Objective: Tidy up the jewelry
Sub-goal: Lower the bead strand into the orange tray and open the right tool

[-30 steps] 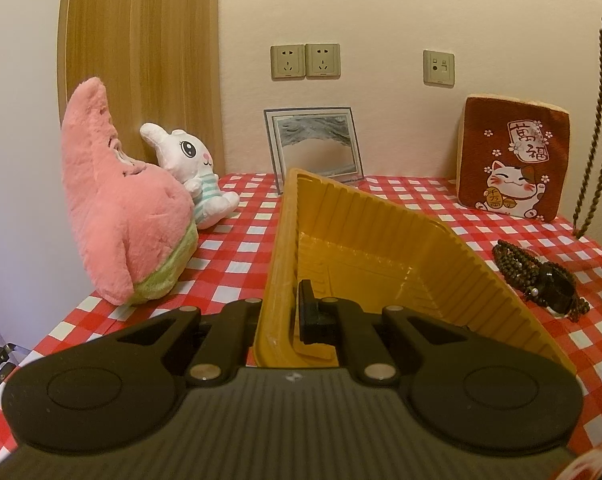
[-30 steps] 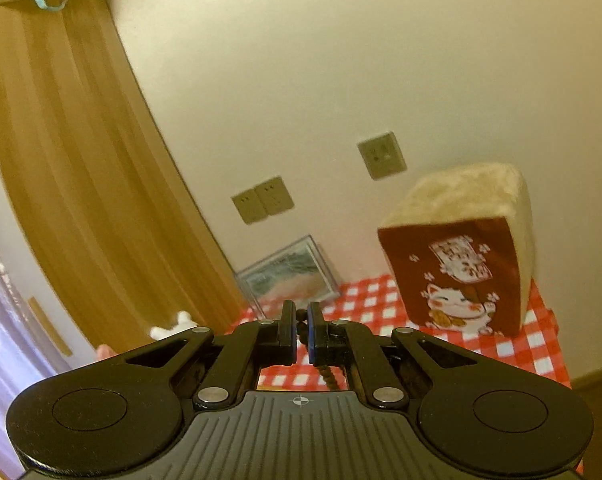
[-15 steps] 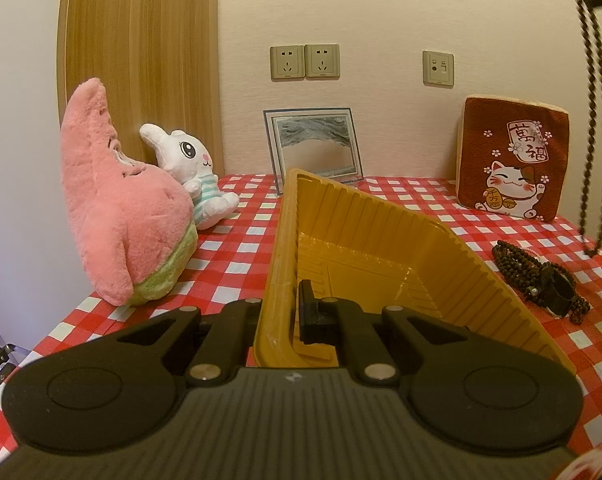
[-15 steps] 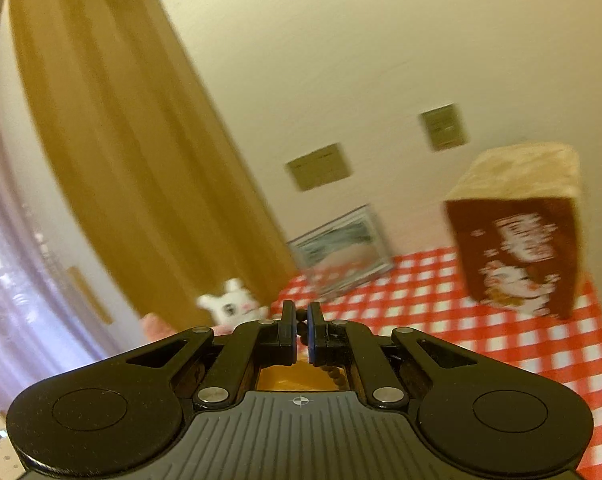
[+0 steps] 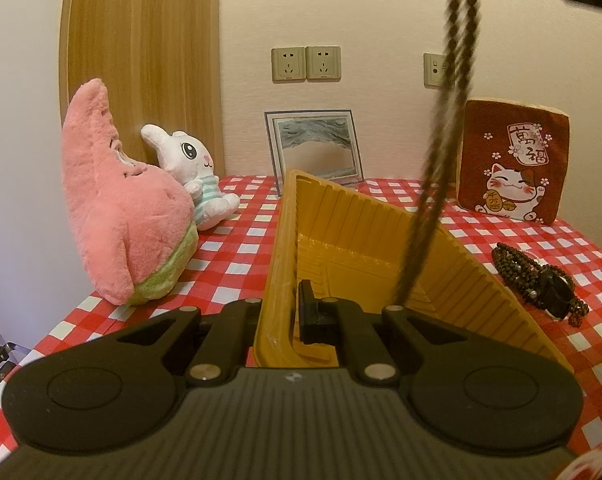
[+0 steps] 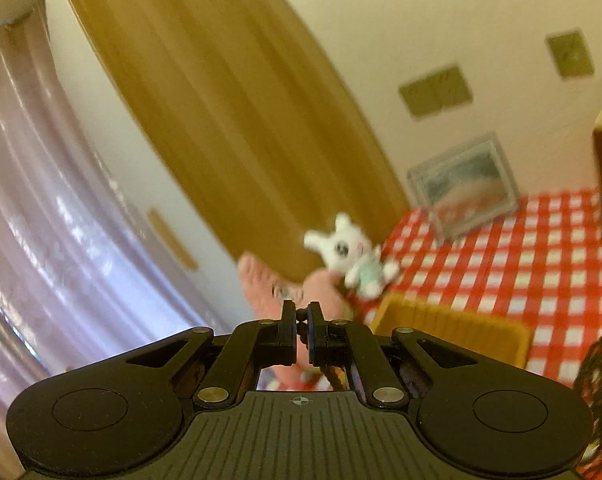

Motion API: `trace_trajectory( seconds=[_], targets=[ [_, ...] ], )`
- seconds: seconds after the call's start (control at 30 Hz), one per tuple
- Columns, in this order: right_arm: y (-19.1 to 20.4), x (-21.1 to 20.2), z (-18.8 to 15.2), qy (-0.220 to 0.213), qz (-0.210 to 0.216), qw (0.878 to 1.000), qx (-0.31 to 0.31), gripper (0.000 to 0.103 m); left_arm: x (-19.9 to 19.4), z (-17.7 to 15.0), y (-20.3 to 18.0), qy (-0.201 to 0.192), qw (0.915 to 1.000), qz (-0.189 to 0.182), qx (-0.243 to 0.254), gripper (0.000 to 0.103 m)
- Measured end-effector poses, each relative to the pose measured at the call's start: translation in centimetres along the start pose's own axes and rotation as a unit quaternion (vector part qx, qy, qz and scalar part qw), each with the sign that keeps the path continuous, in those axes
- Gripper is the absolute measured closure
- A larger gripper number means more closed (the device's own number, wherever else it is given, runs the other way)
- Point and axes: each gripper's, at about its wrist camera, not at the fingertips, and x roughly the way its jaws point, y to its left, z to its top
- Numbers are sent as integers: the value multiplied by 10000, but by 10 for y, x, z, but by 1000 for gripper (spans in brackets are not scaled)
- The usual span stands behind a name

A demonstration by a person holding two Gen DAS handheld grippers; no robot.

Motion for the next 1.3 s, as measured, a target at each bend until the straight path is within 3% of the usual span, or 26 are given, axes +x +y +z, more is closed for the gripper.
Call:
trace_trajectory(
  seconds=[0.33, 0.7, 0.83, 0.9, 0.93, 1.13, 1.3],
  targets=[
    [-32, 63, -53, 978, -351, 9936, 434, 98, -2, -4, 2, 20, 10000, 6, -56, 97],
    [-61, 86, -85, 1629, -814, 9815, 583, 97, -1, -6, 4, 60, 10000, 9, -72, 97],
    [-69, 77, -95, 1718, -1022, 9781, 585, 88, 0, -7, 5, 69, 9999, 3, -81, 97],
    [-73, 69, -99, 1695, -1114, 9772, 626, 69, 0, -7, 5, 72, 9999, 2, -82, 97],
    [-76, 62, -102, 1656, -1176, 9770, 645, 65, 0, -7, 5, 69, 9999, 4, -84, 97],
    [-93, 21, -115, 1469, -1816, 9711, 483, 63, 0, -8, 6, 91, 9999, 9, -95, 97],
    [-112, -14, -123, 1389, -2435, 9593, 324, 63, 1, -8, 6, 101, 9999, 15, -82, 97]
  ],
)
